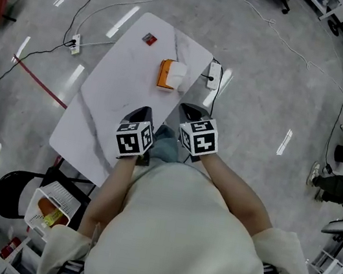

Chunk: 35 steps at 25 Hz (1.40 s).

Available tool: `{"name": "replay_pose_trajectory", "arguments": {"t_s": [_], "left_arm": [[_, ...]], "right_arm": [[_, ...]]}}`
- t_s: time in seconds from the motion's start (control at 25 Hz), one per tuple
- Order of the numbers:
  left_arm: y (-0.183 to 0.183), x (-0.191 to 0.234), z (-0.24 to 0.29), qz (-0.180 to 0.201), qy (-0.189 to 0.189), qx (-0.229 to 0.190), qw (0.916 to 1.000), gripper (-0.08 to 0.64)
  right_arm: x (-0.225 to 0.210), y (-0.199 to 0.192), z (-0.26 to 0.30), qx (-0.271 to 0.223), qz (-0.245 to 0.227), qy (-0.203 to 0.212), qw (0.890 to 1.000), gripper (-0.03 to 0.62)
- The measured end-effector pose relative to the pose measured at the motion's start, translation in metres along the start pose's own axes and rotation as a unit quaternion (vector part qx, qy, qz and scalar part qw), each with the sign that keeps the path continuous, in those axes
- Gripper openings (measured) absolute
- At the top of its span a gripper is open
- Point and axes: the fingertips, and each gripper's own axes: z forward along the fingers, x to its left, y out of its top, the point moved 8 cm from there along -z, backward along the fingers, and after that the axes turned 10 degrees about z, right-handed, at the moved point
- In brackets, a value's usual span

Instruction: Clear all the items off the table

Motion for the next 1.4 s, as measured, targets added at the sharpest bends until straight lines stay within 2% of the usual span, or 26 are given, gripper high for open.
{"name": "replay_pose_trajectory", "arguments": {"t_s": [0.48,0.8,0.96,1.12,1.2,1.4], "left_arm": [[0.035,0.037,0.044,-0.002,0.013,0.019,0.9997,0.009],[0.049,0.056,0.086,-0.013,0.013,0.040,0.9990,0.009],[0.055,0.062,0.109,-0.007,0.010,0.054,0.9985,0.009],[0.060,0.068,0.130,-0.008,0.009,0.064,0.9979,0.009],[0.060,0.072,0.139,-0.010,0.010,0.070,0.9974,0.009],[0.053,0.085,0.158,-0.014,0.015,0.091,0.9957,0.009]], "right_arm": [[-0.017,0.043,0.061,0.032,0.010,-0.017,0.999,-0.002],[-0.040,0.054,0.108,0.066,0.030,-0.032,0.997,-0.002],[-0.050,0.056,0.131,0.080,0.049,-0.024,0.995,0.000],[-0.056,0.054,0.156,0.104,0.072,-0.007,0.992,0.100],[-0.057,0.053,0.168,0.111,0.080,-0.008,0.991,0.128],[-0.060,0.044,0.200,0.124,0.103,-0.022,0.987,0.255]]}}
